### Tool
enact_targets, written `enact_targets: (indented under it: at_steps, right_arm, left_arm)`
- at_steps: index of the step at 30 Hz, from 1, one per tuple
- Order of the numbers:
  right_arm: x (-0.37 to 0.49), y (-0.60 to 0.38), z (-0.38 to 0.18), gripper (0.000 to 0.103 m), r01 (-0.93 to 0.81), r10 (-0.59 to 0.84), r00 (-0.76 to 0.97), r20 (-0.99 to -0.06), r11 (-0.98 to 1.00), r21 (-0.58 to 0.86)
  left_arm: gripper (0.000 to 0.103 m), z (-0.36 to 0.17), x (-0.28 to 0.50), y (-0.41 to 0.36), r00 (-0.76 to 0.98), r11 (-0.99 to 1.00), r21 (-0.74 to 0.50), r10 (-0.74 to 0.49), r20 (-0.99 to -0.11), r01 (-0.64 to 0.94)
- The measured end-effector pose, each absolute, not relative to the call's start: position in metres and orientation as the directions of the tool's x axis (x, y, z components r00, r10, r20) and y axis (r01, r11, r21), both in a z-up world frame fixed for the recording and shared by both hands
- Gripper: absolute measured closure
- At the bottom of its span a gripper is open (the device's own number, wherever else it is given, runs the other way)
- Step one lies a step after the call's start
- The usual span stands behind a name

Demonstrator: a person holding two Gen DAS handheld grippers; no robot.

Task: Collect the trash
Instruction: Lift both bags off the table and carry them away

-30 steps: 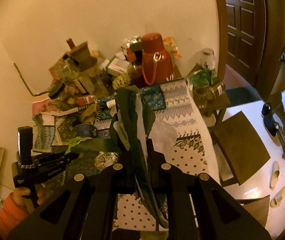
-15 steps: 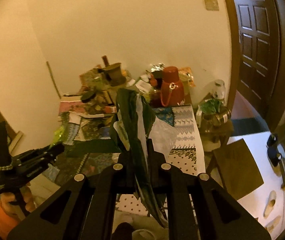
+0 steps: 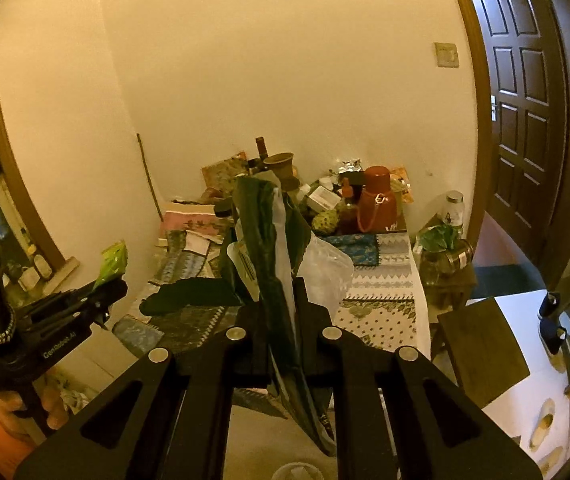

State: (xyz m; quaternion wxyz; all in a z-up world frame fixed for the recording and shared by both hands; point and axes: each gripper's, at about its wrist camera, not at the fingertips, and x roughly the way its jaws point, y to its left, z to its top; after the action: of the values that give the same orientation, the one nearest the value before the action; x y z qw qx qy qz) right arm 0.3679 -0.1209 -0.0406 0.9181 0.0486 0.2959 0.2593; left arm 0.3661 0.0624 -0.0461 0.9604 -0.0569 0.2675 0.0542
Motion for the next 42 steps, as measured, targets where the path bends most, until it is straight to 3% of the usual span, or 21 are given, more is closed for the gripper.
enact_targets:
  at_steps: [22, 31, 42]
  right_arm:
    - [0.192, -0.067, -0.058, 0.096, -0.332, 0.419, 0.702, -0.575, 0.908, 0.256]
    - [0.171, -0.073, -0.086, 0.096, -0.276, 0.374, 0.645, -0.666, 0.927, 0.254]
    - [0.183, -0.095, -0.171, 0.096, -0.218, 0.345, 0.502, -0.793, 0.938, 0.270]
  left_arm:
    - [0.082, -0.065, 0.159, 0.107, 0.838, 0.997, -0.076, -0.038, -0.544, -0.004]
    - [0.082, -0.094, 0.141, 0.094, 0.783, 0.995, -0.093, -0.078, -0.617, 0.026]
    - [0.082, -0.169, 0.172, 0.065, 0.655, 0.991, -0.130, -0.110, -0.748, 0.018]
